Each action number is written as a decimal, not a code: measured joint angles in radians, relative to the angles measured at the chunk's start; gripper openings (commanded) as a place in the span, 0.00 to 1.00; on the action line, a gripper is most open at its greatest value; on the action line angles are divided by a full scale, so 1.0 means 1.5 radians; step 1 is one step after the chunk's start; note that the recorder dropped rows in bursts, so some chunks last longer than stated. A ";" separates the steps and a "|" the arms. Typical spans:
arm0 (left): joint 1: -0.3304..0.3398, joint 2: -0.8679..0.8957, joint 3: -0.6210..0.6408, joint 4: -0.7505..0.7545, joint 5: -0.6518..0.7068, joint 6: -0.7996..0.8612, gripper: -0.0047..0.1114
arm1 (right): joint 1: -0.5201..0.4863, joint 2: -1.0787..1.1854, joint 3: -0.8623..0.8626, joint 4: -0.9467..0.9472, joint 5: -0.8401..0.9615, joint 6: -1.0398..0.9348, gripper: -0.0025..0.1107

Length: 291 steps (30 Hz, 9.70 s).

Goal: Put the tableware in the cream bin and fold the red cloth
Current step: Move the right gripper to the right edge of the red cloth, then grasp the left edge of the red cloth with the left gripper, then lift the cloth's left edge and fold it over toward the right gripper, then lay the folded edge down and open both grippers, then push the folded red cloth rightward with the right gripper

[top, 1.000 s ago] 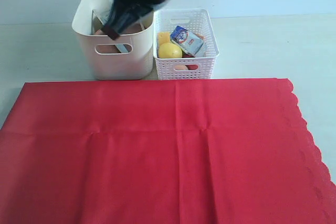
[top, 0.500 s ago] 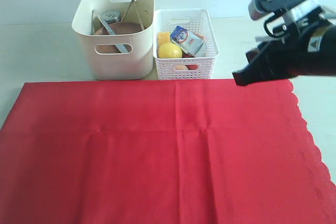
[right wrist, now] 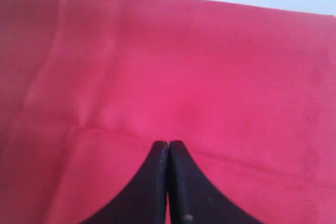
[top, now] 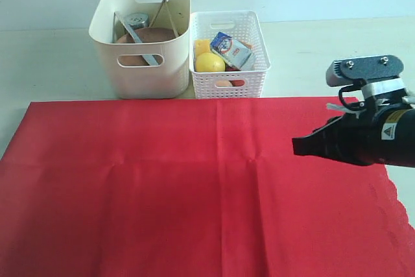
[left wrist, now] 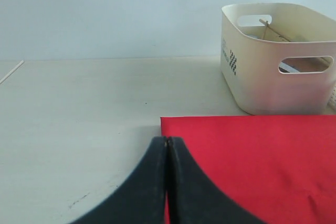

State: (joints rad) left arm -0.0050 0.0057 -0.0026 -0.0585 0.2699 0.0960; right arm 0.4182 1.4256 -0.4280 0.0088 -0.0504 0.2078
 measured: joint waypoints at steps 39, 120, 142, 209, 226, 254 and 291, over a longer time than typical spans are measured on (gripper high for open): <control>0.000 0.429 -0.036 -0.192 -0.172 -0.032 0.09 | 0.154 0.188 0.000 0.000 -0.175 0.049 0.02; -0.593 1.102 -0.715 -0.214 0.099 0.073 0.04 | 0.053 -0.340 0.001 -0.028 0.131 -0.048 0.02; -0.654 1.403 -0.992 -0.265 0.063 0.073 0.59 | 0.039 -0.660 0.069 -0.028 0.081 -0.019 0.02; -0.492 0.889 -0.442 -0.222 -0.023 0.201 0.06 | 0.038 -0.119 0.047 -0.037 -0.010 -0.003 0.02; -0.435 0.630 -0.272 -0.240 -0.111 0.194 0.06 | 0.081 0.256 -0.169 -0.043 0.068 -0.082 0.02; -0.435 0.626 -0.265 -0.232 -0.114 0.194 0.06 | -0.183 0.108 -0.178 -0.028 0.223 -0.077 0.02; -0.435 0.626 -0.265 -0.230 -0.117 0.193 0.06 | -0.209 0.266 -0.187 0.008 0.105 -0.186 0.02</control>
State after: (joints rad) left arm -0.6580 0.9445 -0.3994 -0.4037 0.0950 0.3849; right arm 0.1049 1.8251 -0.7088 0.0201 0.1074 -0.0709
